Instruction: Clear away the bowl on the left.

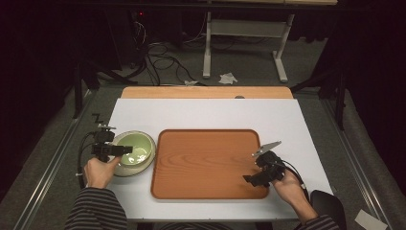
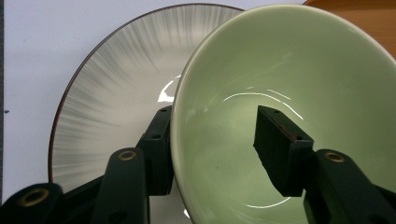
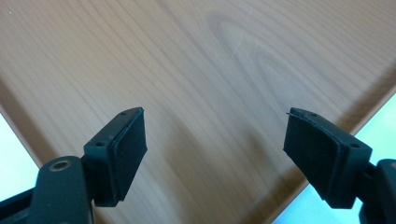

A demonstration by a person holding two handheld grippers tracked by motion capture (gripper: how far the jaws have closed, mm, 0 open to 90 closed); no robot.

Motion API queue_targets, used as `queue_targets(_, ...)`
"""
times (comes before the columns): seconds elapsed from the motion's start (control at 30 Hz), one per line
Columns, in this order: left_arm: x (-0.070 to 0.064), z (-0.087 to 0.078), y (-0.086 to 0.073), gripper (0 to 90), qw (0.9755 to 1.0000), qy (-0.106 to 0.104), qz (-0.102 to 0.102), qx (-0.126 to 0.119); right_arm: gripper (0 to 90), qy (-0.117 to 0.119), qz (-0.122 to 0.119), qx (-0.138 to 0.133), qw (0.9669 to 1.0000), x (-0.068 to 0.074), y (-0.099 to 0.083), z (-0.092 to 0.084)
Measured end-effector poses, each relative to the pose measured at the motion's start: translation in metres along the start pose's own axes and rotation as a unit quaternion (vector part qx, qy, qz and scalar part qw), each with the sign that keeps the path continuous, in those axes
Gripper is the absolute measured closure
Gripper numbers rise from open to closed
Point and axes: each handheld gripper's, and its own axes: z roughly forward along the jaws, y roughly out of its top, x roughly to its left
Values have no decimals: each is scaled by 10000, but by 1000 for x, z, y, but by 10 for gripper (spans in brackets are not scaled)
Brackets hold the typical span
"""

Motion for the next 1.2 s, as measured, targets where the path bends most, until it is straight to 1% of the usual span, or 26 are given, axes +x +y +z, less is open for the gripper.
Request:
queue_targets(0.1,1,1,1,537,10000,25,-42,46,228,16,15,-27,10000,0,0,0)
queue_targets(0.17,1,3,1,577,9999,50,-81,55,228,19,16,-14,10000,0,0,1)
queue_targets(0.27,3,4,1,600,9999,49,-122,60,228,18,14,-6,10000,0,0,1)
queue_targets(0.33,5,5,1,662,9998,61,-177,70,228,16,17,-12,10000,0,0,1)
queue_targets(0.4,5,5,1,707,9997,66,-202,72,227,15,7,-4,10000,1,0,1)
queue_targets(0.43,6,5,1,707,9997,74,-217,75,227,15,7,-4,10000,1,0,1)
queue_targets(0.47,7,6,1,756,9997,77,-230,82,226,23,3,-4,10000,0,0,1)
queue_targets(0.5,8,6,2,756,9996,82,-246,100,226,23,3,-4,10000,0,0,1)
queue_targets(0.6,10,6,2,818,9995,32,-284,112,223,31,-26,5,10000,0,0,2)
queue_targets(0.67,11,6,2,823,9995,-4,-300,124,223,22,36,3,10000,0,0,2)
queue_targets(0.73,11,5,2,836,9994,-64,-311,110,220,35,-17,0,10000,-1,0,2)
queue_targets(0.97,9,0,3,836,9995,-157,-276,-12,219,15,-2,-2,10000,0,1,2)
queue_targets(1.03,7,-1,3,834,9996,-128,-260,-74,217,29,-18,-1,10000,0,0,2)
queue_targets(1.07,7,-2,4,833,9998,-78,-184,-66,218,31,-13,1,10000,-1,0,2)
queue_targets(1.13,5,-4,5,833,9999,-7,-111,-75,217,32,34,-2,10000,0,0,2)
queue_targets(1.2,3,-5,5,833,9999,-16,-67,-92,218,41,34,0,10000,-1,0,1)
